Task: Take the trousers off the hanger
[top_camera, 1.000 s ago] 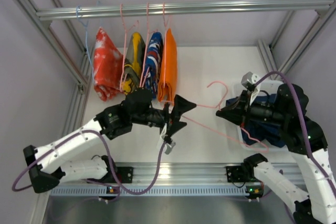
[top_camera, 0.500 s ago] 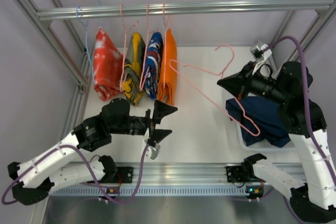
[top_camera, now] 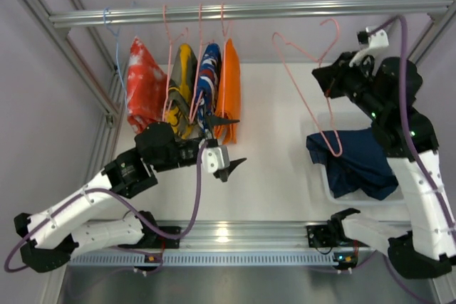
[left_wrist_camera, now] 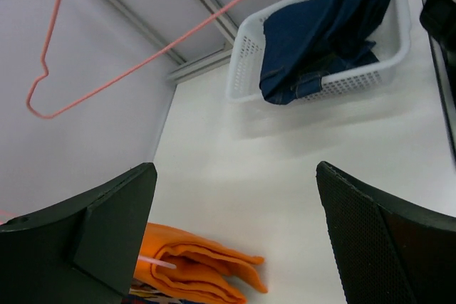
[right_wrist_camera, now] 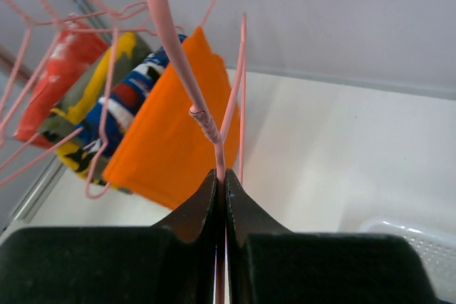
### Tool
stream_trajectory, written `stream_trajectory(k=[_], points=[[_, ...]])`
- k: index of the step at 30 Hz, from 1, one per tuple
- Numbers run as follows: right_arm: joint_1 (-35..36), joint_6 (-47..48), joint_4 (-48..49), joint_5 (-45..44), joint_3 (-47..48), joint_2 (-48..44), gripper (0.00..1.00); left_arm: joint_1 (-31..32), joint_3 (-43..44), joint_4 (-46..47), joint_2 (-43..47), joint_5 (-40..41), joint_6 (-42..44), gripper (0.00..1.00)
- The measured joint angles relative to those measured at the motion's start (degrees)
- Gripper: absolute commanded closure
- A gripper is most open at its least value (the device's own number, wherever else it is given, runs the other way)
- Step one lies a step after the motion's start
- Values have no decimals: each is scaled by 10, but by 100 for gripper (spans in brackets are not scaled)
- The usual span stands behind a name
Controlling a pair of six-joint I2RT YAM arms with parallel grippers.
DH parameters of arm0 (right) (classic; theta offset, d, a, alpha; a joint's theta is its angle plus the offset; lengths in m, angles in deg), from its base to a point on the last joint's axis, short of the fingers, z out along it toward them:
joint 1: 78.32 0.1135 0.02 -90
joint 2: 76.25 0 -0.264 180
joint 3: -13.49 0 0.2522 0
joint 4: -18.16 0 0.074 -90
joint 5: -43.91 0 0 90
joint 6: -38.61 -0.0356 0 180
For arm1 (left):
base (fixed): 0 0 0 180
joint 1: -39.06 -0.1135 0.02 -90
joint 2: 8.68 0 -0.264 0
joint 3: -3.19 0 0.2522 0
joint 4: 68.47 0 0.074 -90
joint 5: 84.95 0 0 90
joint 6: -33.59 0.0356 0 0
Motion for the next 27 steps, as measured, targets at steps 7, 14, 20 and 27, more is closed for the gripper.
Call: stream_trajectory(k=[7,14,20,27], points=[[0,2,52,-79,21,130,100,-30,41,33,-16,41,-163,1],[0,0,84,-97,23,165,100,-47,21,40,1,45,-218,1],[12,16,96,-88,35,136,100,-47,-27,44,31,45,-225,1],[26,43,103,-111,81,117,100,-48,-31,54,21,44,-242,1]])
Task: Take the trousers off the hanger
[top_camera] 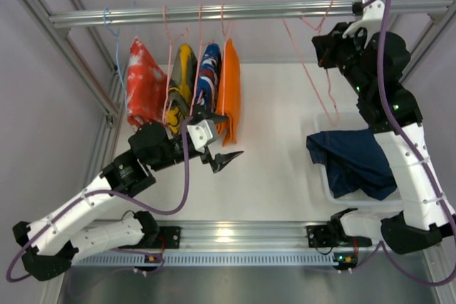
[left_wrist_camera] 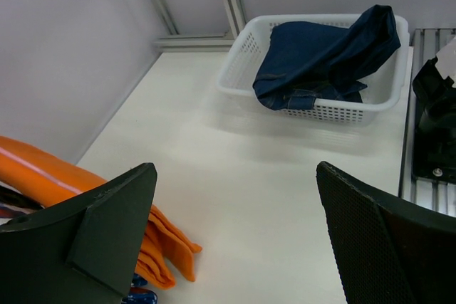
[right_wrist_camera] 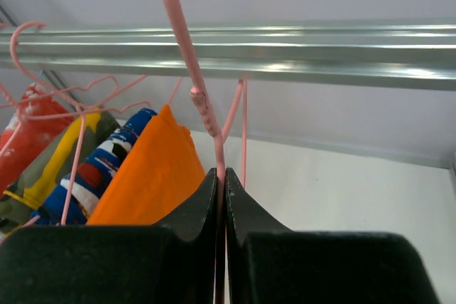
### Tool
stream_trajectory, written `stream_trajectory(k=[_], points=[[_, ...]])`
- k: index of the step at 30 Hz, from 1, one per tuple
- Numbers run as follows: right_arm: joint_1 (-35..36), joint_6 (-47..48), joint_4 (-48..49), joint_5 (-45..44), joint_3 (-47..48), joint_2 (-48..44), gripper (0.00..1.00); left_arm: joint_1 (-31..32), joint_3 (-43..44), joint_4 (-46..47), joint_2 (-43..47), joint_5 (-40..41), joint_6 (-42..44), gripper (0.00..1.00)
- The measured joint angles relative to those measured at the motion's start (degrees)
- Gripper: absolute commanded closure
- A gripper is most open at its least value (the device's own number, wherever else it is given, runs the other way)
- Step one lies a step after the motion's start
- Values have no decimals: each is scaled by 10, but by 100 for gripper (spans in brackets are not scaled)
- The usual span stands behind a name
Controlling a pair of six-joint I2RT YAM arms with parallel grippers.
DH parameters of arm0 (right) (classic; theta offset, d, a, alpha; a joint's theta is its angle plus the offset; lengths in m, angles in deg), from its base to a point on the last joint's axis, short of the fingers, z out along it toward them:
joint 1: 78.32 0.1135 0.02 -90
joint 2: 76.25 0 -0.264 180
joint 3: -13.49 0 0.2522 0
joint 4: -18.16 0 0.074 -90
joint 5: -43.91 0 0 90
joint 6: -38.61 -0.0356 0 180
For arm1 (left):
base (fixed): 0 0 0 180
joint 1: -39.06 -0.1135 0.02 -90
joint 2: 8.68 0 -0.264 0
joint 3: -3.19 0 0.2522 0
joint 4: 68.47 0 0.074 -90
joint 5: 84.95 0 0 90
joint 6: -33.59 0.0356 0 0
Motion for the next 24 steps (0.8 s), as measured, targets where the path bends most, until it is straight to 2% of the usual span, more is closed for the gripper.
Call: stream_trajectory(k=[5,11,15,20,21,22,24], points=[[0,7,8,-28,63,80,100,0,42,-4,-36,0,-22,1],[0,7,12,-35,60,161,100,-2,104,-16,-61,13,-35,1],[0,6,23,-33,20,163,100,-2,111,-26,-59,16,-37,1],[0,3,87,-19,-48,126,100,-16,111,-64,-59,27,-47,1],[0,3,96,-16,-61,116,98,-21,113,-75,-60,34,-48,1],[0,3,105,-12,-76,103,89,-24,115,-86,-62,41,-50,1],[0,4,110,-3,-102,79,58,-32,131,-116,-75,56,-51,1]])
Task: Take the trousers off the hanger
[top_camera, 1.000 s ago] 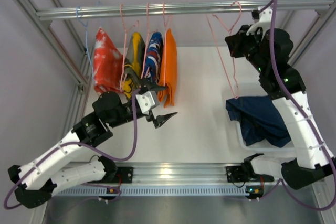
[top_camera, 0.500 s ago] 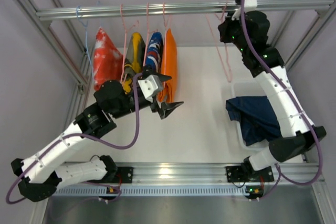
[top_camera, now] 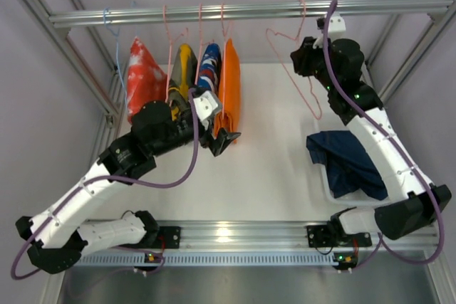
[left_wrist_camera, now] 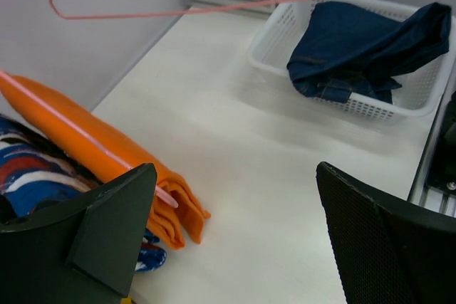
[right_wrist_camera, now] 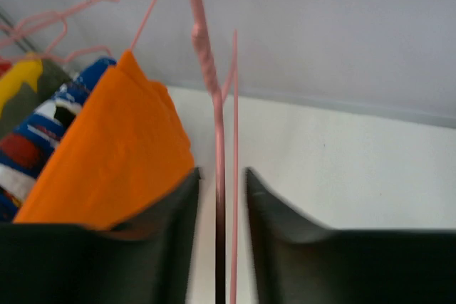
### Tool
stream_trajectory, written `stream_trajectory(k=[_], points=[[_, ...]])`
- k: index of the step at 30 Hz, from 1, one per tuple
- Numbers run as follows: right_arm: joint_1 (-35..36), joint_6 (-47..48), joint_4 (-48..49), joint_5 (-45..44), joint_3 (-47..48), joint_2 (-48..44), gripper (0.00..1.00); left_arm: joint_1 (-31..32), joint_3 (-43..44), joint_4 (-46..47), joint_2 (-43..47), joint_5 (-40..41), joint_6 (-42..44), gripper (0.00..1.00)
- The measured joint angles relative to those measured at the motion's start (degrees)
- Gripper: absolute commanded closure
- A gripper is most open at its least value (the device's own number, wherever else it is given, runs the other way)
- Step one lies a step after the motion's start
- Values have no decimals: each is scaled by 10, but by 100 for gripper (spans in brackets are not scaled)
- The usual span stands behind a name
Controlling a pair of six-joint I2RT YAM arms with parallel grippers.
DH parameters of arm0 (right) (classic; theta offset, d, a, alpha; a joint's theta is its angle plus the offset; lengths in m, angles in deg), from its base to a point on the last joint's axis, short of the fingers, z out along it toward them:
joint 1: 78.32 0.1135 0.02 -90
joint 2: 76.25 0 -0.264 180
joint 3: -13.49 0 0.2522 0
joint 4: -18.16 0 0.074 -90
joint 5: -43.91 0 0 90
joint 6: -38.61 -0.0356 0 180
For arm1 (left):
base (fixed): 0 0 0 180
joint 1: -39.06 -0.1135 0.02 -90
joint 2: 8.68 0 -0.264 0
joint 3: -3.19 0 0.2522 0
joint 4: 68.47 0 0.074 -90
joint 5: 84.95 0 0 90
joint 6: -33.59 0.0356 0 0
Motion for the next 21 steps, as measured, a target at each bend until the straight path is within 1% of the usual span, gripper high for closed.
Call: stream_trajectory(k=[1,2,4,7,11,14,16,21], points=[[0,-1,-3,3,-16,-11,37,-3,11,-13,-9,5,-1,1],[0,2,-7,9,-30,-22,25,-5,24,-27,-19,9,-1,1],[0,9,-16,20,-53,-36,11,-11,43,-49,-35,14,-3,1],[0,17,-29,33,-81,-61,1,-28,57,-77,-42,5,-4,1],[0,25,-48,46,-127,-135,1,-88,58,-107,-30,-10,-16,1],[0,36,-59,55,-165,-221,1,-135,58,-125,-7,-11,-22,1],[0,49,-62,57,-193,-285,1,-167,58,-136,16,7,-23,1],[0,97,-84,54,-264,-431,0,-245,65,-166,45,86,-31,1]])
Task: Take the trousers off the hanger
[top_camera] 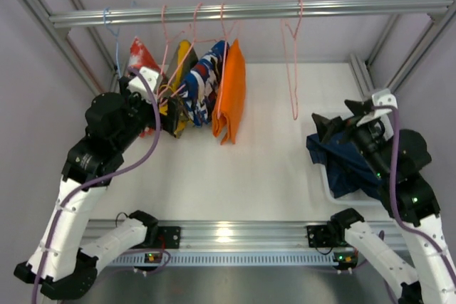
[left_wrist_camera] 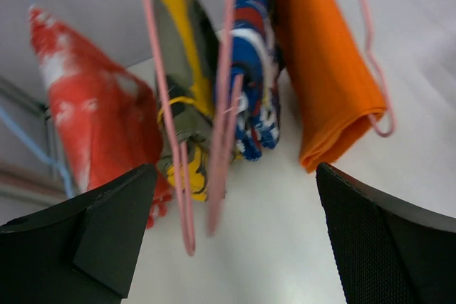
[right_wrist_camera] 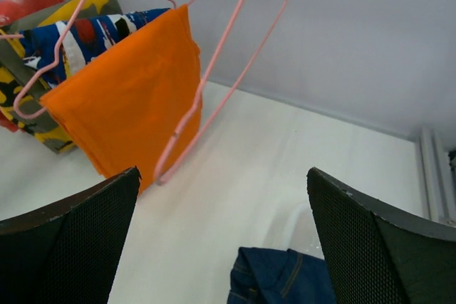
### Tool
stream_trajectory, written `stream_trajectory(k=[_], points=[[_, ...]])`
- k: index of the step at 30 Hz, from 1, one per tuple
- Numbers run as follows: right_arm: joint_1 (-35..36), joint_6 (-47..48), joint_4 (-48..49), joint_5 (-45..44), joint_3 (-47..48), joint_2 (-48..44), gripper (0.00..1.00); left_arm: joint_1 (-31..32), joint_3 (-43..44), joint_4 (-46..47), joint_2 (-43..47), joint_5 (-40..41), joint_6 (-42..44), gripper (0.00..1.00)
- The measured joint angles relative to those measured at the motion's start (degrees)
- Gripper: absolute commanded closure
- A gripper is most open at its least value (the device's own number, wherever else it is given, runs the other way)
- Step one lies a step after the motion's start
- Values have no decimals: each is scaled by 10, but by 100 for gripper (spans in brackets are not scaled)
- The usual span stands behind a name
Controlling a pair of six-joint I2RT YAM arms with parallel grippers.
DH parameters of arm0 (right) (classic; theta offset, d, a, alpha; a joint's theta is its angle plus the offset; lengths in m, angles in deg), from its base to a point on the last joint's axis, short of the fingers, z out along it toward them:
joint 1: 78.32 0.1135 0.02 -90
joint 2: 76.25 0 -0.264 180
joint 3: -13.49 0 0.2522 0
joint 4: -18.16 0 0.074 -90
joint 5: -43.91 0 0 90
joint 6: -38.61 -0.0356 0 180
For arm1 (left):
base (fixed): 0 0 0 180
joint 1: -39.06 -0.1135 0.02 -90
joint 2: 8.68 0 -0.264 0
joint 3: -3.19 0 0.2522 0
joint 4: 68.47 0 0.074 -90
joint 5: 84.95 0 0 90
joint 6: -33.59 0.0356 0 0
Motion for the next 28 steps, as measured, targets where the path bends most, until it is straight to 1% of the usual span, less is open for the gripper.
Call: stream_trajectory(k=[2,6,10,13,20,28], points=[[0,17,-9,-7,-27,-41,1,-23,-4,-13,9,33,-7,1],[0,44,-29,-30,-88,-115,1,-55,-38,-33,46,93,-26,1],[-14,58,-42,-35,-123,-165,0,-67,-99,-35,119,141,-33,1],[-26,66,-45,-35,-139,-188,1,-69,-123,-51,165,151,-35,1],[-28,73,-52,-28,-156,-205,1,-70,-156,-60,247,150,-24,1],[-40,77,-59,-12,-181,-219,0,-70,-178,-68,283,171,-16,1]])
